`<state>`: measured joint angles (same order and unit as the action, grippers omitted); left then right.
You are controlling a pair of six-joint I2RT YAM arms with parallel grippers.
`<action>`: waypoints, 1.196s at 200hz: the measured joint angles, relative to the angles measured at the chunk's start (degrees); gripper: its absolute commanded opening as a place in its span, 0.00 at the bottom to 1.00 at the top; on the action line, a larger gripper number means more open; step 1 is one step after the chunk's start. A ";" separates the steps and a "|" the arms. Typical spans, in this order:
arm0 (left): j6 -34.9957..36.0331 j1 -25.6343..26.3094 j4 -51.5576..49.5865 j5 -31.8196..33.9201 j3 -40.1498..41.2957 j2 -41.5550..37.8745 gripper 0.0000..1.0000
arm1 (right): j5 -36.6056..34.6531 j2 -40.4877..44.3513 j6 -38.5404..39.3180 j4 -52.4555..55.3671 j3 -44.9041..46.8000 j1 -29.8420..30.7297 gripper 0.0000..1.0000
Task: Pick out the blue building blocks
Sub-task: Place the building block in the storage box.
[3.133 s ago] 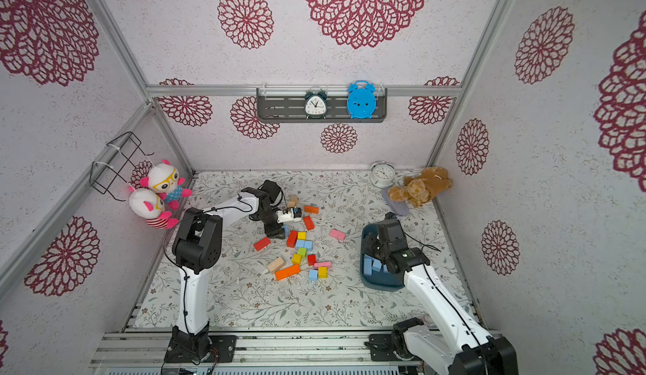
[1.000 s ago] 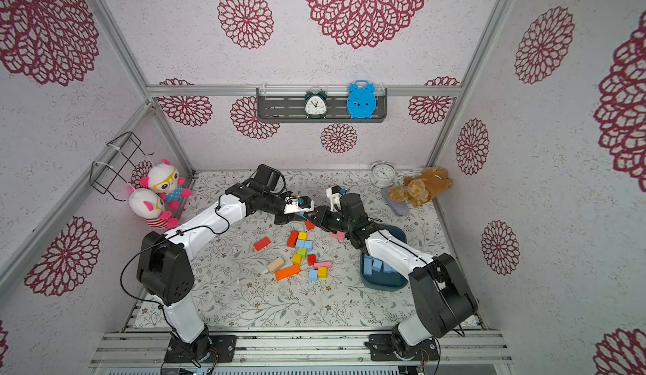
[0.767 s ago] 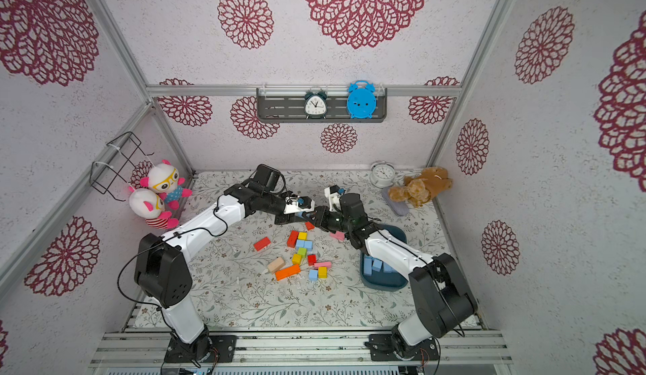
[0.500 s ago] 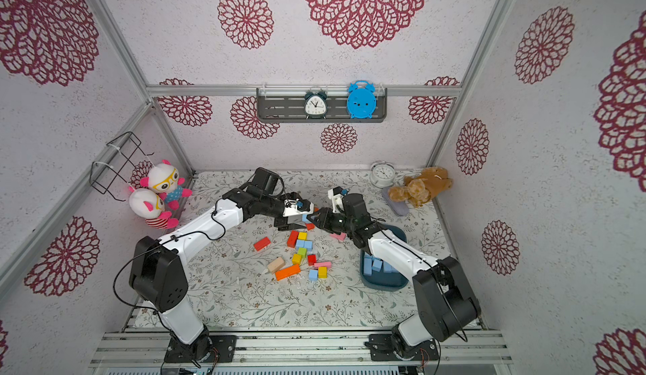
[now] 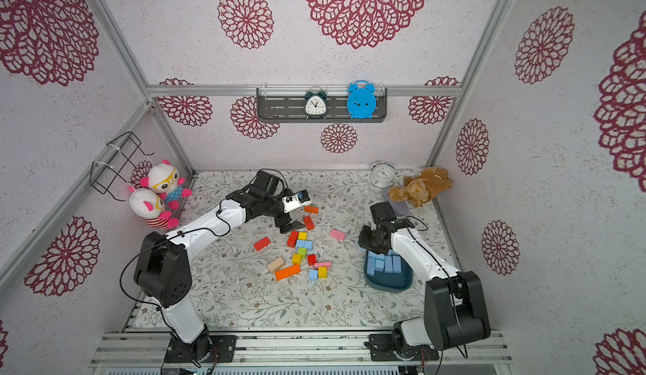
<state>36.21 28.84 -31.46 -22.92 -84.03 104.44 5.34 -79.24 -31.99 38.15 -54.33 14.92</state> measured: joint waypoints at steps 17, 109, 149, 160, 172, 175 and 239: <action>-4.28 0.00 -2.05 0.00 -0.94 1.81 0.98 | -2.89 1.97 0.37 5.64 0.00 0.00 0.15; -26.38 0.00 -7.58 -3.85 -10.80 10.05 0.98 | -11.04 12.26 -0.22 15.85 -1.84 -2.62 0.17; -32.89 0.02 -4.26 -4.90 -10.34 11.02 0.98 | -14.75 12.22 -2.03 21.64 -2.56 -7.32 0.17; -34.38 0.02 -3.37 -4.94 -9.81 11.28 0.98 | -14.93 11.23 -2.43 22.45 -1.31 -7.67 0.18; -35.89 0.02 -2.36 -4.94 -9.05 11.45 0.98 | -14.99 10.21 -2.64 22.77 0.33 -7.96 0.18; -36.22 0.02 -2.14 -4.94 -8.79 11.47 0.98 | -14.99 9.99 -2.64 22.80 0.72 -8.02 0.18; -40.48 0.02 0.31 -5.11 -5.97 11.52 0.98 | -14.10 4.81 -2.08 21.07 5.27 -8.79 0.20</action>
<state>-4.27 28.86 -31.16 -28.03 -90.00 115.96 -8.75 -74.43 -34.06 59.22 -49.06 6.13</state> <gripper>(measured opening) 0.976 0.323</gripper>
